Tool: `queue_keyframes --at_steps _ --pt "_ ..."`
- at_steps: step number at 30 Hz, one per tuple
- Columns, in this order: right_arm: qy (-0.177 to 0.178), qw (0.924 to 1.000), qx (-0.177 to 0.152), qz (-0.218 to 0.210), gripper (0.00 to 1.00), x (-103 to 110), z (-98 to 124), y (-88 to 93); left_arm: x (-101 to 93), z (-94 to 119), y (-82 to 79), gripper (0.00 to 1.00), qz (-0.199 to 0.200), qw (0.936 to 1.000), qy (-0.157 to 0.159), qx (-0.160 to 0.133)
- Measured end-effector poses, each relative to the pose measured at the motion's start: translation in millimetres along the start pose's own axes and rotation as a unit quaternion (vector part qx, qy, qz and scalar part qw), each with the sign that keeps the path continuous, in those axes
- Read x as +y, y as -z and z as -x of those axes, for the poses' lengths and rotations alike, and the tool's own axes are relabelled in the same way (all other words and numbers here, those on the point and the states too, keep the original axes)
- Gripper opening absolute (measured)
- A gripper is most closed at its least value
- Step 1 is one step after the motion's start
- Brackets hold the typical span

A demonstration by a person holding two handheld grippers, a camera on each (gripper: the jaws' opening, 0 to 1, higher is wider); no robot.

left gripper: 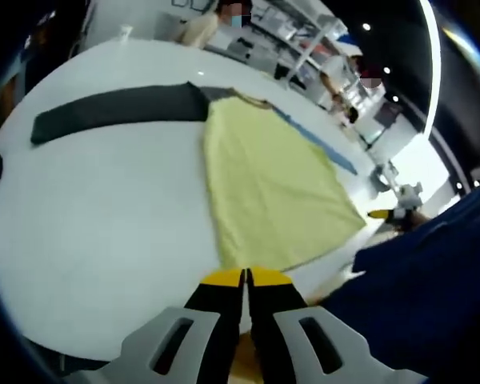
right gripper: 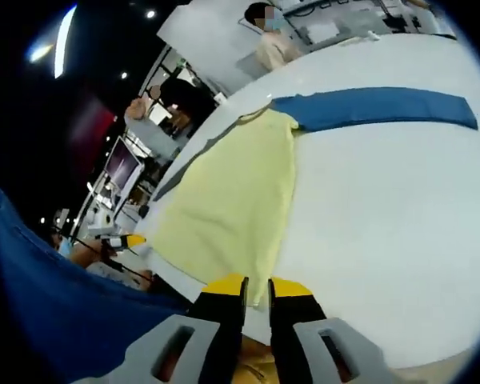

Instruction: Fold the garment on the visible template until the final outline fits inside the template.

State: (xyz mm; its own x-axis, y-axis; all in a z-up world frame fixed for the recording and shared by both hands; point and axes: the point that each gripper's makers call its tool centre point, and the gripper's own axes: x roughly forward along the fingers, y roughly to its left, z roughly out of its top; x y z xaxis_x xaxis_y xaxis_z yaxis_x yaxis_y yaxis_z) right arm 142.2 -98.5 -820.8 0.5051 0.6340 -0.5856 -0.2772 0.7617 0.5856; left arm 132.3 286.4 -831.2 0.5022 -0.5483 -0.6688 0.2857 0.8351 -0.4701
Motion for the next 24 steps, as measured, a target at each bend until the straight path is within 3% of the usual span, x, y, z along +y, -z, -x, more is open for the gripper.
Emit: queue_keyframes --at_steps 5,9,12,15,17,18,19,21,22,24 --pt "0.005 0.9996 -0.024 0.015 0.07 2 -4 -18.3 9.1 9 -17.4 0.08 0.011 0.9986 -0.019 -0.048" --pt "0.006 0.9991 -0.032 0.026 0.08 2 -6 -25.6 13.1 12 -28.9 0.14 0.011 0.9969 -0.033 -0.070" --pt "-0.001 0.9981 -0.052 0.035 0.08 8 -18 -40.1 30.4 12 -45.8 0.21 0.015 0.9917 -0.066 -0.110" --pt "-0.001 0.9978 -0.055 0.038 0.07 10 -22 -43.0 34.1 12 -50.8 0.26 0.016 0.9897 -0.077 -0.120" --pt "-0.005 0.9972 -0.061 0.043 0.07 14 -27 -45.1 54.7 14 -71.3 0.27 0.033 0.9793 -0.122 -0.158" --pt "-0.011 0.9972 -0.061 0.042 0.07 18 -30 -44.1 73.4 19 -90.1 0.27 0.056 0.9662 -0.156 -0.198" --pt "-0.014 0.9971 -0.060 0.044 0.06 21 -32 -42.5 85.6 22 -99.8 0.27 0.078 0.9576 -0.172 -0.218" --pt "-0.014 0.9971 -0.059 0.047 0.05 24 -34 -40.5 98.8 25 -107.9 0.28 0.090 0.9490 -0.191 -0.234" --pt "-0.017 0.9972 -0.055 0.047 0.05 29 -37 -37.5 124.4 33 -120.6 0.28 0.117 0.9322 -0.222 -0.261" --pt "-0.018 0.9974 -0.054 0.045 0.05 33 -39 -36.3 141.1 38 -127.0 0.28 0.146 0.9197 -0.235 -0.279"
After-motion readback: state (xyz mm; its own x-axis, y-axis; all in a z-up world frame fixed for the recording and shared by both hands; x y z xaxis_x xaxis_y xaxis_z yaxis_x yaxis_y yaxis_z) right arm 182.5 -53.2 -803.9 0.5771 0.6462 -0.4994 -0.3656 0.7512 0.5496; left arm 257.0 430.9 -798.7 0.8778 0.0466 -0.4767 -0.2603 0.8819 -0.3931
